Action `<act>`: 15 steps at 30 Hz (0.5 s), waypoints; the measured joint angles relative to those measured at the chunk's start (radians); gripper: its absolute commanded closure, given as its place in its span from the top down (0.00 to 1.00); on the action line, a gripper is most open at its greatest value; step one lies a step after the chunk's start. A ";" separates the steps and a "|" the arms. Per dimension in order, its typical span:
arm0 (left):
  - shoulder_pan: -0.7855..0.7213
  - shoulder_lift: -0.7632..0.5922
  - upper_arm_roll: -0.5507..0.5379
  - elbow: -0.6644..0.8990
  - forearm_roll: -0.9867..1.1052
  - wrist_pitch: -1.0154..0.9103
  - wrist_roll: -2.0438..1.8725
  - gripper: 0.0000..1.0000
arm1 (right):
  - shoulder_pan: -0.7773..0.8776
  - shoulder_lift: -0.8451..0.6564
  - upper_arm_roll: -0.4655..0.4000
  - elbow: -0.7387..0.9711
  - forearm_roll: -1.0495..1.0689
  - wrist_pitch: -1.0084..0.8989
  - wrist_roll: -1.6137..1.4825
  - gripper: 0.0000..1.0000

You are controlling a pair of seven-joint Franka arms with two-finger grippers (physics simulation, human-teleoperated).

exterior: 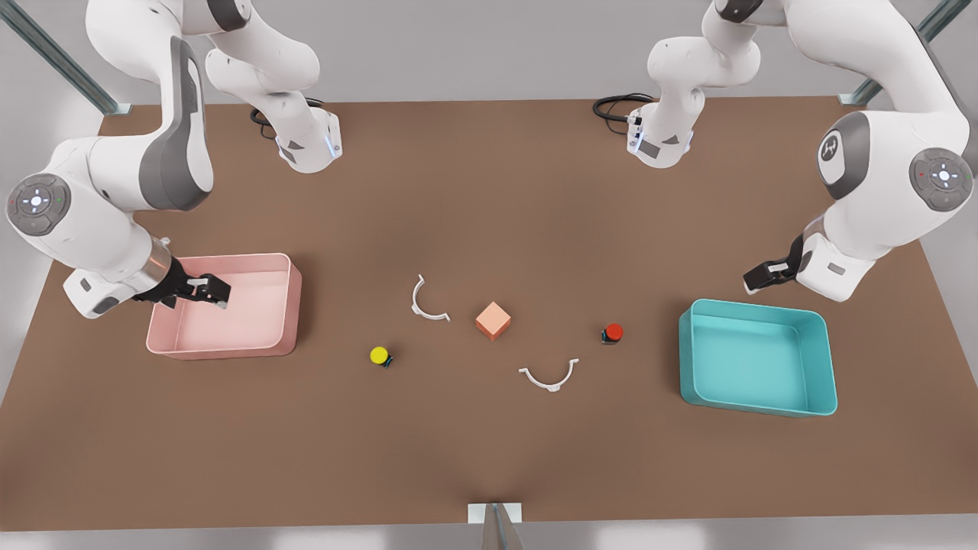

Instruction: Place the red button in the blue storage box with the left arm, and place the yellow button in the pink storage box with the right arm

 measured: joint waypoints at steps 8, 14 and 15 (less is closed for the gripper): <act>-0.268 0.246 -0.001 -0.162 -0.024 0.202 0.058 1.00 | 0.005 0.055 0.088 0.004 -0.002 0.017 0.001 1.00; -0.280 0.257 -0.003 -0.436 -0.060 0.564 0.091 1.00 | 0.159 0.304 0.118 0.001 -0.005 0.185 0.005 1.00; -0.281 0.262 -0.003 -0.464 -0.067 0.615 0.096 1.00 | 0.174 0.337 0.119 0.000 -0.006 0.218 0.005 1.00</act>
